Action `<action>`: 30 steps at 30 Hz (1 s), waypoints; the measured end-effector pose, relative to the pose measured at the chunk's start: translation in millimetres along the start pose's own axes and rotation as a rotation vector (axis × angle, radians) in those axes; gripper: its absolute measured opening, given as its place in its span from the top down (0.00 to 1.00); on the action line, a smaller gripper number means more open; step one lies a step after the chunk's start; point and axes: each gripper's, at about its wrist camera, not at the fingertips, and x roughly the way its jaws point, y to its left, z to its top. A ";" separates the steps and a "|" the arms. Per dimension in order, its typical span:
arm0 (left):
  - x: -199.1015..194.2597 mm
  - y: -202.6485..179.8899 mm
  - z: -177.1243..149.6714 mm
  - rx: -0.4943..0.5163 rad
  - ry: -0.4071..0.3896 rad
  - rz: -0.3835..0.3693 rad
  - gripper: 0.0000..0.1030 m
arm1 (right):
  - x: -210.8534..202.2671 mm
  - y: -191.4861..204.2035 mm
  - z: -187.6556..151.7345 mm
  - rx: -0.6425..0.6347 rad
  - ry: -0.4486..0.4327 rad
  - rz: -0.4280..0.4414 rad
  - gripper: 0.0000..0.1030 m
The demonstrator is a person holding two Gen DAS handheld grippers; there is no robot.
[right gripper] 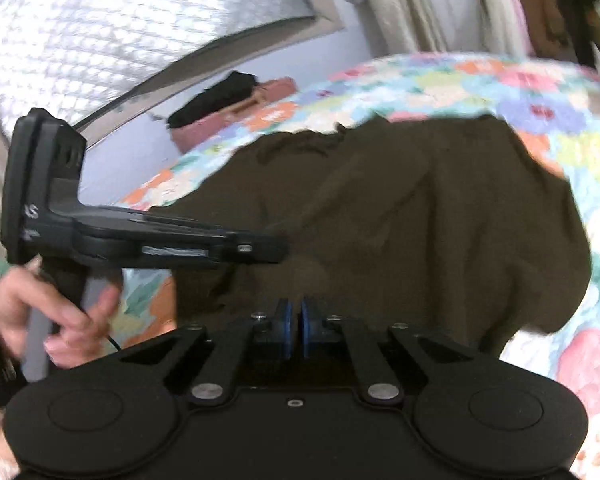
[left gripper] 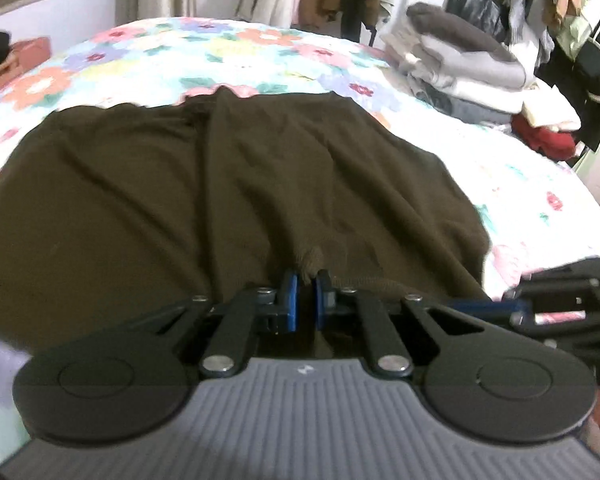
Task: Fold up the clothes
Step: 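Fold the held fabric over the shirt body with both grippers, then release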
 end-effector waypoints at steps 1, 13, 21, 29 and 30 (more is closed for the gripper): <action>-11.2 5.8 -3.2 -0.026 -0.005 -0.029 0.92 | -11.2 8.1 1.1 -0.039 -0.010 0.015 0.93; -35.8 1.7 -50.0 -0.046 0.154 0.089 0.74 | -26.7 23.0 -26.2 -0.081 0.184 0.129 0.89; -51.4 13.3 -43.9 -0.098 0.027 0.033 0.50 | 3.0 -20.7 -18.4 0.403 0.111 0.157 0.47; -23.8 9.1 -51.1 -0.100 0.120 0.051 0.49 | 44.1 11.3 -2.6 0.229 0.096 0.019 0.96; -27.6 7.6 -51.2 -0.101 0.104 0.042 0.49 | 34.5 17.3 2.9 0.186 0.044 0.017 0.96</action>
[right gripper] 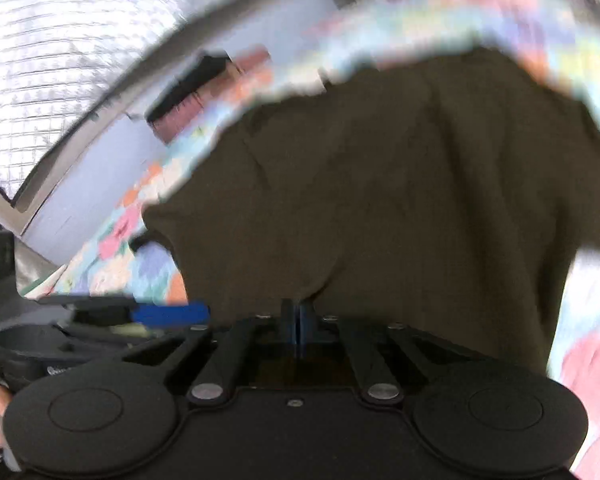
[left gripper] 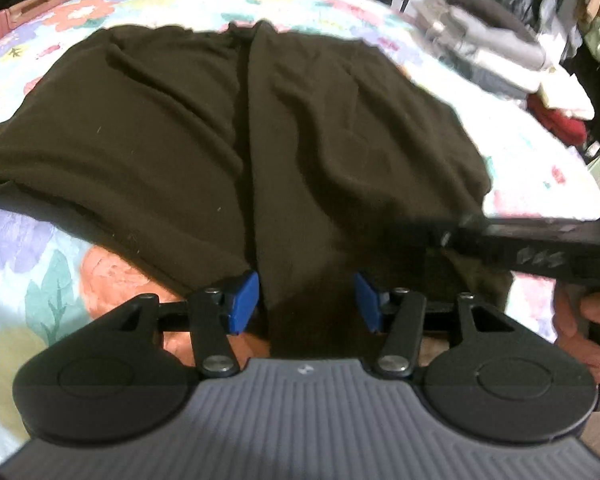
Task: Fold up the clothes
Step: 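Fold the held fabric over the shirt body with both grippers, then release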
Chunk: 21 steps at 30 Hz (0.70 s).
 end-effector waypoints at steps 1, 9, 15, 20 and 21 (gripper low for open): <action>-3.7 -1.0 0.3 0.000 -0.016 -0.010 0.49 | -14.0 10.0 5.6 -0.051 -0.061 0.020 0.96; 12.9 -5.5 0.1 0.002 0.034 -0.020 0.45 | -52.9 6.0 15.5 -0.131 -0.089 -0.182 0.95; 11.3 -6.3 0.7 -0.009 0.008 -0.006 0.45 | -38.6 -36.5 6.6 0.048 -0.040 -0.169 0.90; 6.2 -3.9 6.1 -0.050 -0.049 -0.050 0.45 | -53.5 -55.1 -14.6 0.242 -0.001 0.014 0.61; 5.1 -5.4 7.9 -0.053 -0.064 -0.061 0.45 | -53.0 -56.4 -18.8 0.257 0.025 0.029 0.61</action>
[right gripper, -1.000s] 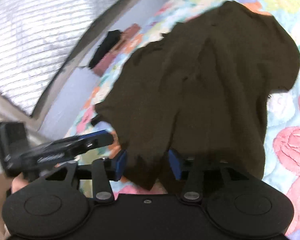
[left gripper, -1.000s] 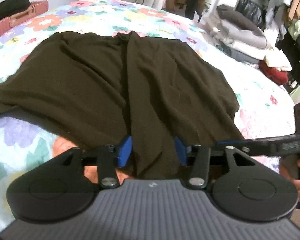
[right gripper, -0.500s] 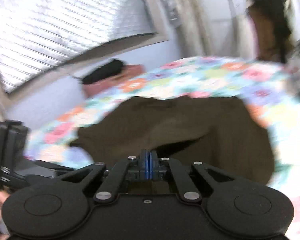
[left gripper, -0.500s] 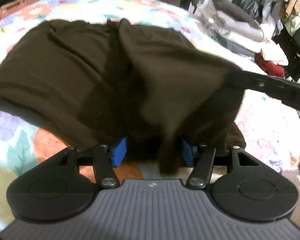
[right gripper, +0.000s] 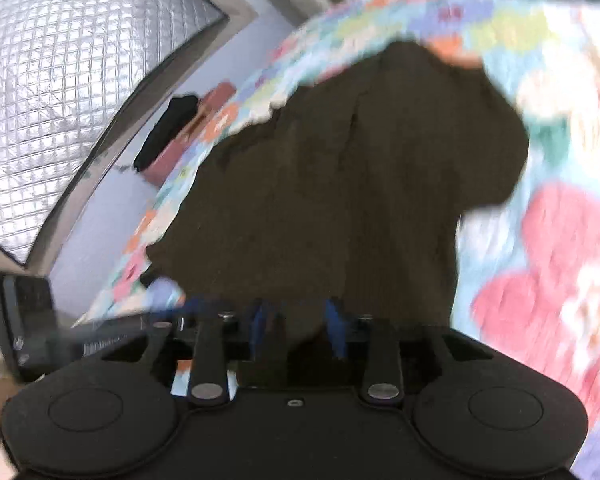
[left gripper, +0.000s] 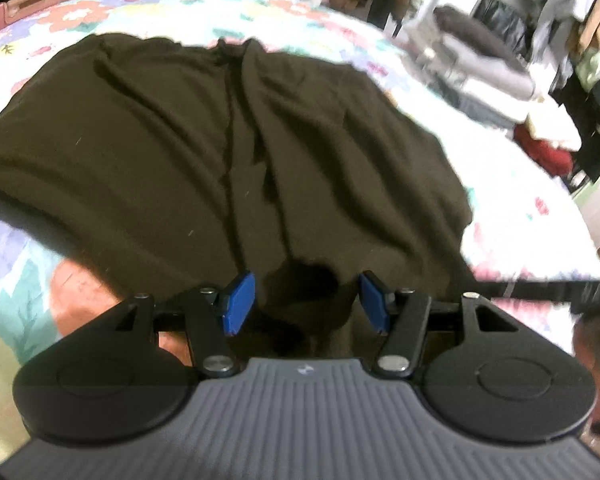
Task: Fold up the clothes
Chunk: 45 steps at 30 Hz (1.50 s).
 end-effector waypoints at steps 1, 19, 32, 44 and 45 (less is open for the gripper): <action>-0.2 -2.7 2.2 0.000 -0.013 -0.009 0.42 | 3.4 1.2 -3.6 0.000 0.019 0.000 0.61; -19.5 18.0 10.5 -0.218 -0.070 -0.227 0.95 | -29.1 69.9 0.2 -0.275 -0.039 0.122 0.94; 17.4 -13.7 2.0 0.067 0.148 0.088 0.92 | 3.2 14.4 1.0 -0.097 0.160 -0.090 0.91; 34.3 -6.9 109.7 0.068 -0.006 0.080 0.63 | 13.0 5.2 126.0 -0.154 -0.024 -0.104 0.51; 45.8 -3.8 112.1 0.065 -0.015 0.075 0.63 | 24.0 1.2 137.1 -0.140 -0.012 -0.092 0.51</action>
